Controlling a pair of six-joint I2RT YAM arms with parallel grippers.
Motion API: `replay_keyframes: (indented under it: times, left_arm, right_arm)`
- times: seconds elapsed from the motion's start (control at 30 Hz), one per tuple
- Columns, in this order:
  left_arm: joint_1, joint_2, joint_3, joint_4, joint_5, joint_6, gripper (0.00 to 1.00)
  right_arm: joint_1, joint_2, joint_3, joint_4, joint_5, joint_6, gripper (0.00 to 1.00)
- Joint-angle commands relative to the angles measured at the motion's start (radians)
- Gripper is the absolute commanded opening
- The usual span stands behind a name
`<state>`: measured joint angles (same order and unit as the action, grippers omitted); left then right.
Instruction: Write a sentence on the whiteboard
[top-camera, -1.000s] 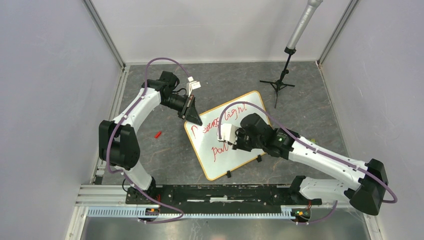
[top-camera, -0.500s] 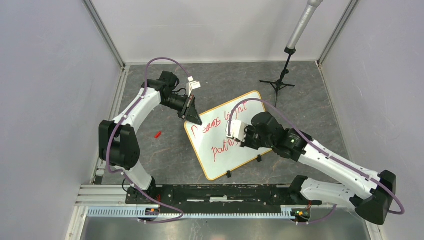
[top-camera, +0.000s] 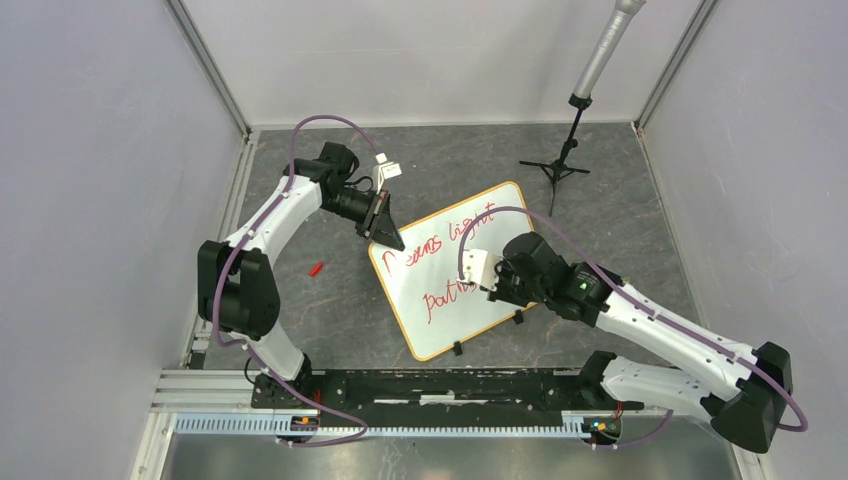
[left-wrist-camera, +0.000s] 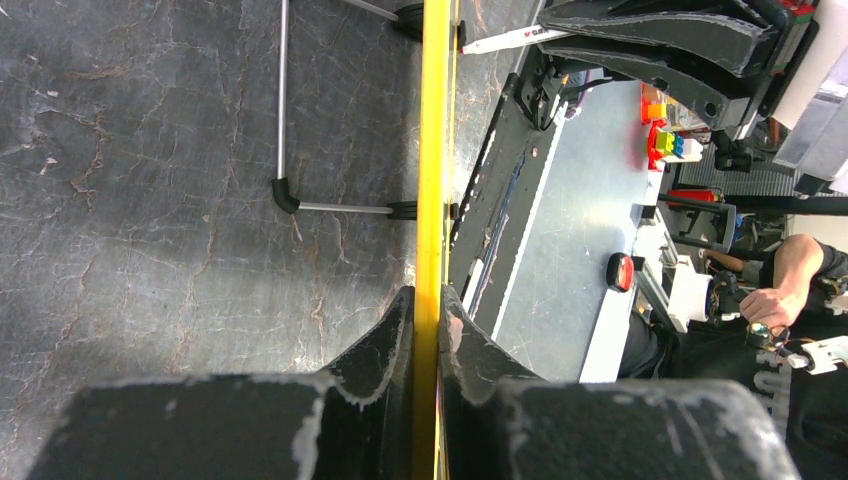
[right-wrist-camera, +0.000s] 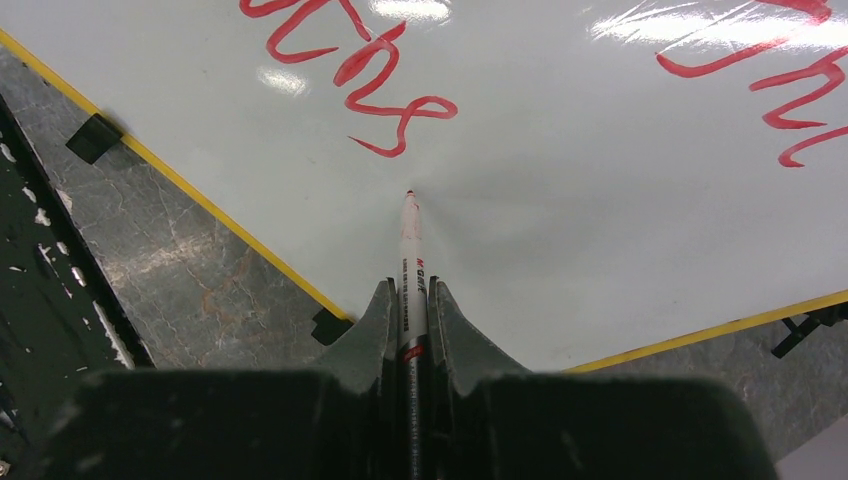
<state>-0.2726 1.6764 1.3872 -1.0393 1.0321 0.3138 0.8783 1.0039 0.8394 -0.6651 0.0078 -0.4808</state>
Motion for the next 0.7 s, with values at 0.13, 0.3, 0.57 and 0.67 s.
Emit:
replay_keyframes:
  times: [0.13,0.3,0.57,0.67]
  left_arm:
    - [-0.005,0.017,0.014,0.013,-0.044,0.033,0.02]
    - [-0.005,0.018,0.01,0.012,-0.045,0.036,0.02]
    - [-0.005,0.017,0.011,0.013,-0.05,0.035,0.03]
    - [-0.005,0.01,0.017,0.013,-0.056,0.03,0.17]
  right_arm:
    - [-0.017,0.025,-0.023,0.083,0.049,0.005,0.0]
    - [-0.033,0.032,-0.002,0.097,0.05,0.005,0.0]
    - [-0.035,0.015,0.065,0.057,-0.078,-0.019,0.0]
    - [-0.034,-0.009,0.078,0.037,-0.155,-0.04,0.0]
